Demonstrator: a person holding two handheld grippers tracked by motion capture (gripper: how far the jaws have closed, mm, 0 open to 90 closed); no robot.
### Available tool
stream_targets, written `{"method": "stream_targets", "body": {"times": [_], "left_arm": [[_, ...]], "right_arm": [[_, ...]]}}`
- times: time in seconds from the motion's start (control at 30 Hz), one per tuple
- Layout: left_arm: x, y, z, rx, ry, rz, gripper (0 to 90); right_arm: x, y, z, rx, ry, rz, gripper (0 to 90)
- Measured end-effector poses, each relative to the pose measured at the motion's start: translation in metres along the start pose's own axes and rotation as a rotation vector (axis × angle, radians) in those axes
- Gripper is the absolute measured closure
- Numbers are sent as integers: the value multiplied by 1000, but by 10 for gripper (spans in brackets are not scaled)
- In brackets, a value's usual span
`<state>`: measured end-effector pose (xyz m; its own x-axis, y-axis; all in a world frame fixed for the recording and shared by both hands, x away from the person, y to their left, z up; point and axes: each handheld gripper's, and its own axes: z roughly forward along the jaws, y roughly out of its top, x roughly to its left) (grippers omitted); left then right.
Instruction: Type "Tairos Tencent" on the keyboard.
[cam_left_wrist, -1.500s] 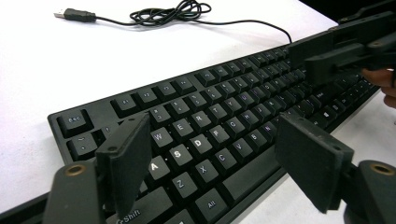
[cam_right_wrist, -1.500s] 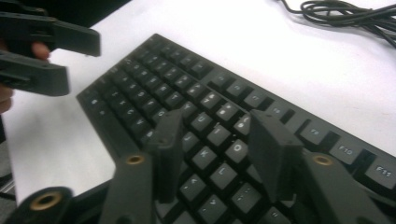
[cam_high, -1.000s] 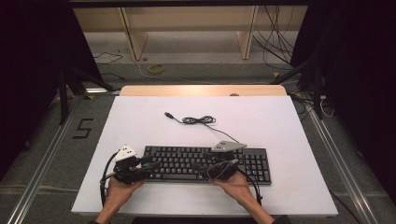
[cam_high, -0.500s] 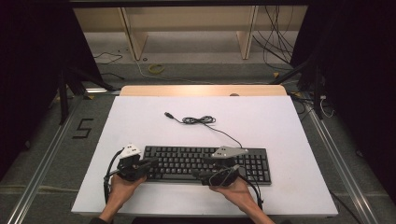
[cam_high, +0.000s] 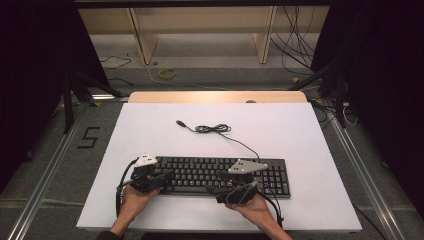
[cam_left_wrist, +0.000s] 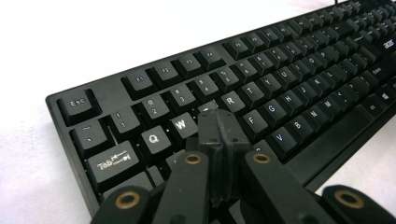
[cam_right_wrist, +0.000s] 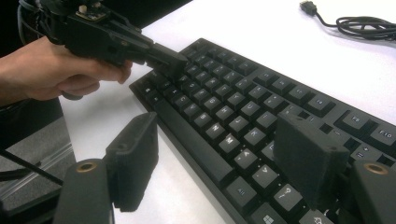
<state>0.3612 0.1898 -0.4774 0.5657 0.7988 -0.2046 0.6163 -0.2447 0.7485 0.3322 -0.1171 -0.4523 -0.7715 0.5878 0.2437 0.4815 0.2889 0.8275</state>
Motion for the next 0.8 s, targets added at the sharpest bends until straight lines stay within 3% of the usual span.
{"method": "stream_targets", "body": {"times": [0.43,0.57,0.8], "left_arm": [[0,-1,6,34,8,3,889],[5,-2,8,27,-22,-8,891],[3,-2,7,30,-12,-1,890]], "right_arm": [[2,-2,-2,1,4,0,315],[3,-3,-2,3,4,-3,315],[3,-3,-2,5,5,-2,315]]}}
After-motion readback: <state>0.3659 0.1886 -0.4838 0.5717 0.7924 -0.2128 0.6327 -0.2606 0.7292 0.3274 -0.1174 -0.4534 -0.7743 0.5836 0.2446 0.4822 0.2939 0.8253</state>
